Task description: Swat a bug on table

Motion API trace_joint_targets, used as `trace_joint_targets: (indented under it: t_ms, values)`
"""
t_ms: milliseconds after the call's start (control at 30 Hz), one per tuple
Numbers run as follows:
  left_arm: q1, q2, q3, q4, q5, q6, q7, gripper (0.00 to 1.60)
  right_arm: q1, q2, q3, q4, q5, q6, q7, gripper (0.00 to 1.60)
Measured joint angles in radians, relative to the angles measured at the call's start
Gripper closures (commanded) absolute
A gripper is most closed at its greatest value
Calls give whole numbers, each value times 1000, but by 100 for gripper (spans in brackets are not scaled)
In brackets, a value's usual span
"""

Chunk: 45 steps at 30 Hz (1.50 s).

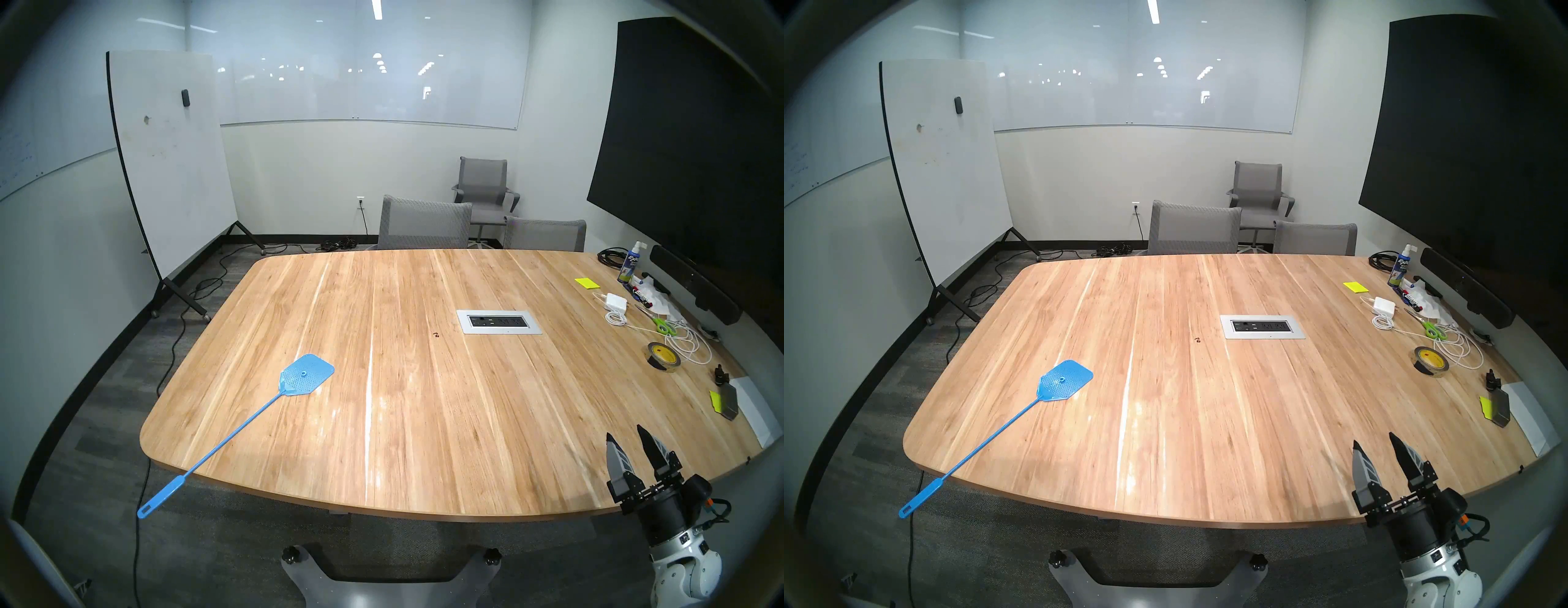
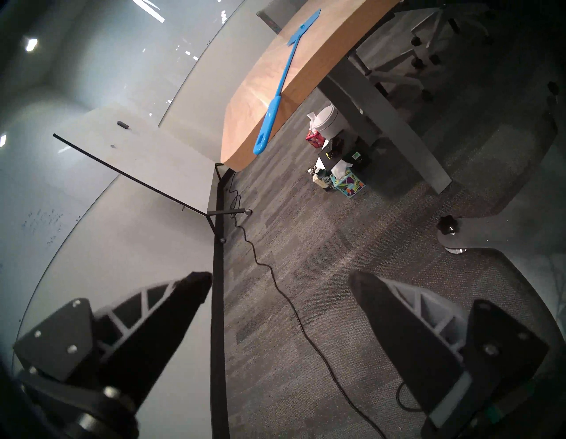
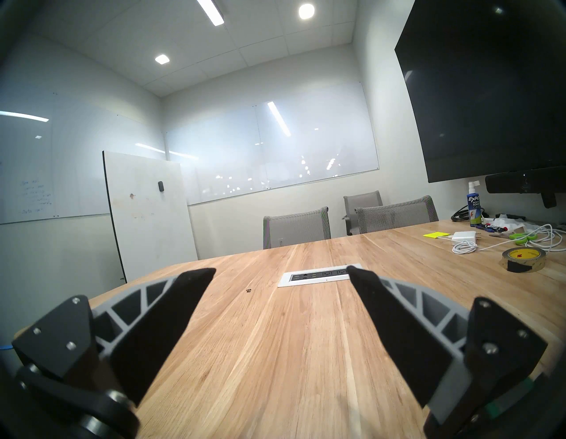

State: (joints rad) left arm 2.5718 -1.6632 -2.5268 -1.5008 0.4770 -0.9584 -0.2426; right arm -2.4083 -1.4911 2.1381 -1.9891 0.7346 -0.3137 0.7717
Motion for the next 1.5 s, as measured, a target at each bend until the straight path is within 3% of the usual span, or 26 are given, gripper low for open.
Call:
trace_joint_targets:
  t_ms: [500, 867, 1500]
  values:
    - [-115, 167, -30, 209, -186, 20, -184, 0, 1, -1, 1, 0, -1, 1, 1, 0]
    - [-127, 274, -23, 302, -371, 88, -353, 0, 2, -2, 2, 1, -1, 1, 2, 0]
    - [-150, 420, 61, 457, -716, 320, -723, 0, 4, -3, 2, 3, -1, 1, 4, 0]
